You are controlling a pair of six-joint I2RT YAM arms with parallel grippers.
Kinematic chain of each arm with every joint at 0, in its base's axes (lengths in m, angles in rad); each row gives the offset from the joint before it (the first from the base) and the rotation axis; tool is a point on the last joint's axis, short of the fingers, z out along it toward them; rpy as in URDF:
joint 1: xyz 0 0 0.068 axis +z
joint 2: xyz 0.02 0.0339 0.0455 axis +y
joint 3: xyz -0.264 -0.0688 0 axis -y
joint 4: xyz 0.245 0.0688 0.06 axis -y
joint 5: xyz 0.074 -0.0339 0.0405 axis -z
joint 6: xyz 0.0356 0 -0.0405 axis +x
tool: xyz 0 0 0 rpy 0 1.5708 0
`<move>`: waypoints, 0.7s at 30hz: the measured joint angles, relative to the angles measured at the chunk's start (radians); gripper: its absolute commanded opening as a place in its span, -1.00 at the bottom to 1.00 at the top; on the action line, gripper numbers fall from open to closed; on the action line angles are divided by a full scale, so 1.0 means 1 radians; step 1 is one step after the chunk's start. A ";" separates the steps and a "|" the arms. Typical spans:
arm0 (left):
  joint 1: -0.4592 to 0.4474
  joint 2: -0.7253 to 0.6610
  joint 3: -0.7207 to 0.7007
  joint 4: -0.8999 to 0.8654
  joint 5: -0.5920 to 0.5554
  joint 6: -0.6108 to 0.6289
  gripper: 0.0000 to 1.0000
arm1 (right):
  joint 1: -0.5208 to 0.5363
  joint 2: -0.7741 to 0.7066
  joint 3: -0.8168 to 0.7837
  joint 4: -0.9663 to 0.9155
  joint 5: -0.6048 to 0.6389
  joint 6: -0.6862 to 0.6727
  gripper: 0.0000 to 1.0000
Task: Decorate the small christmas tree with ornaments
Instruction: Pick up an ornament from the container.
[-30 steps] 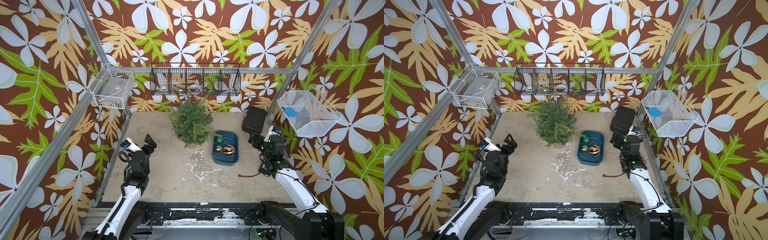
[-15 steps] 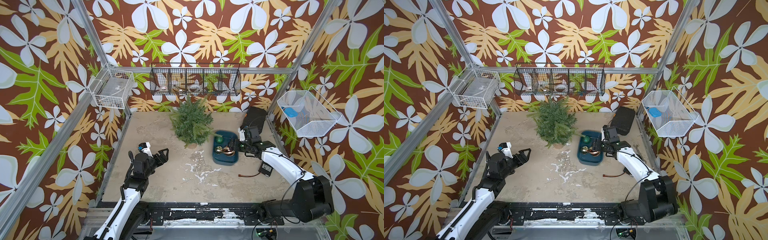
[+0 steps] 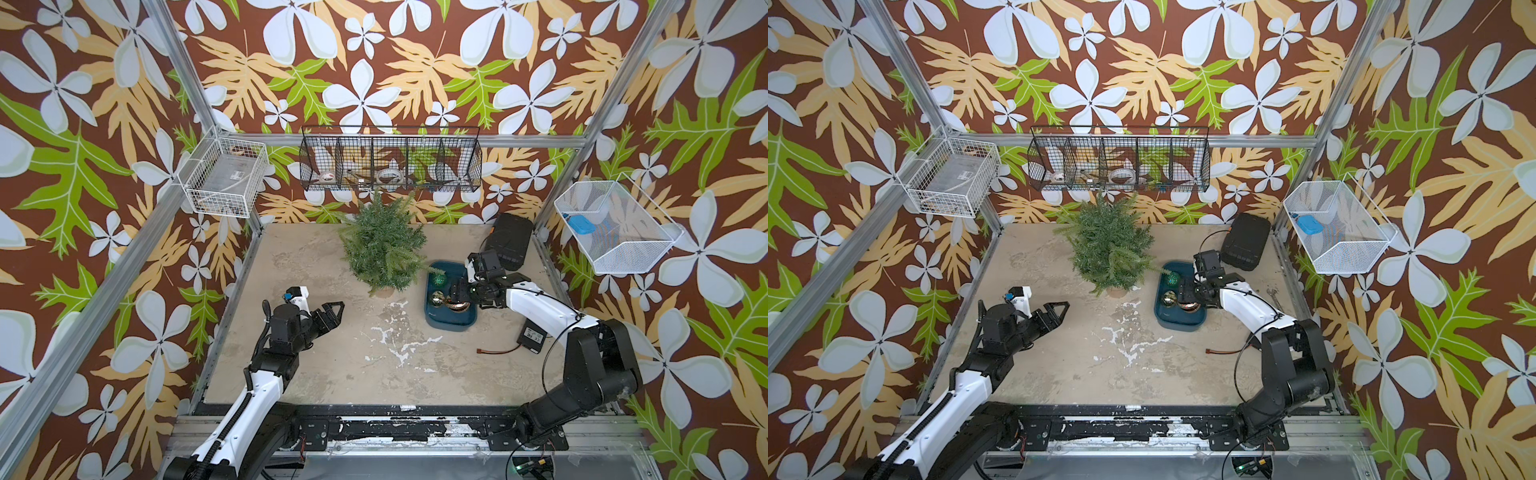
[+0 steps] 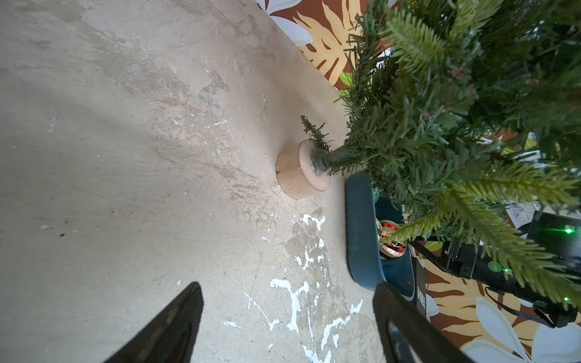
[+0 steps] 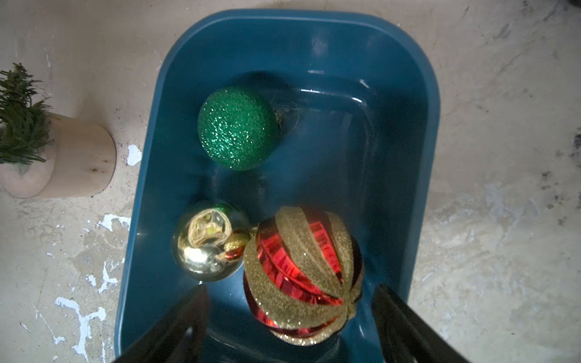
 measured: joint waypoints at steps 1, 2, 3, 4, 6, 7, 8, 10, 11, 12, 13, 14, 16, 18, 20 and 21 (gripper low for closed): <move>0.000 0.000 0.000 0.002 0.001 -0.001 0.74 | 0.000 0.003 -0.003 0.001 0.000 0.000 0.72; 0.000 0.000 0.000 0.005 0.004 -0.003 0.74 | 0.002 0.008 -0.005 0.003 -0.001 0.000 0.71; 0.000 0.000 0.000 0.007 0.004 -0.003 0.74 | 0.002 0.013 -0.008 0.004 -0.001 0.000 0.71; 0.000 0.000 0.000 0.008 0.004 -0.003 0.74 | 0.002 0.018 -0.011 0.007 -0.002 0.000 0.71; 0.000 0.003 -0.001 0.008 0.006 -0.006 0.74 | 0.004 0.024 -0.018 0.017 -0.008 0.003 0.70; 0.000 0.004 -0.002 0.008 0.007 -0.007 0.74 | 0.004 0.027 -0.020 0.022 -0.008 0.003 0.70; 0.000 0.005 -0.002 0.008 0.007 -0.008 0.74 | 0.005 0.032 -0.022 0.027 -0.012 0.003 0.69; 0.000 0.008 -0.004 0.010 0.007 -0.011 0.74 | 0.005 0.046 -0.024 0.038 -0.021 0.004 0.68; 0.000 0.008 -0.004 0.009 0.008 -0.014 0.74 | 0.005 0.055 -0.025 0.047 -0.029 0.006 0.68; 0.000 0.008 -0.005 0.010 0.009 -0.014 0.74 | 0.005 0.063 -0.025 0.054 -0.026 0.008 0.68; 0.000 0.008 -0.005 0.010 0.010 -0.014 0.74 | 0.005 0.071 -0.025 0.061 -0.026 0.008 0.68; 0.000 0.008 -0.006 0.010 0.010 -0.015 0.74 | 0.005 0.081 -0.025 0.069 -0.030 0.014 0.69; 0.000 0.008 -0.007 0.012 0.010 -0.015 0.74 | 0.005 0.098 -0.025 0.084 -0.032 0.024 0.72; 0.000 0.009 -0.008 0.015 0.011 -0.016 0.74 | 0.006 0.111 -0.024 0.099 -0.038 0.025 0.72; 0.000 0.010 -0.009 0.016 0.012 -0.018 0.74 | 0.006 0.134 -0.019 0.103 -0.046 0.025 0.70; 0.000 0.011 -0.009 0.015 0.013 -0.018 0.74 | 0.008 0.142 -0.018 0.104 -0.048 0.025 0.68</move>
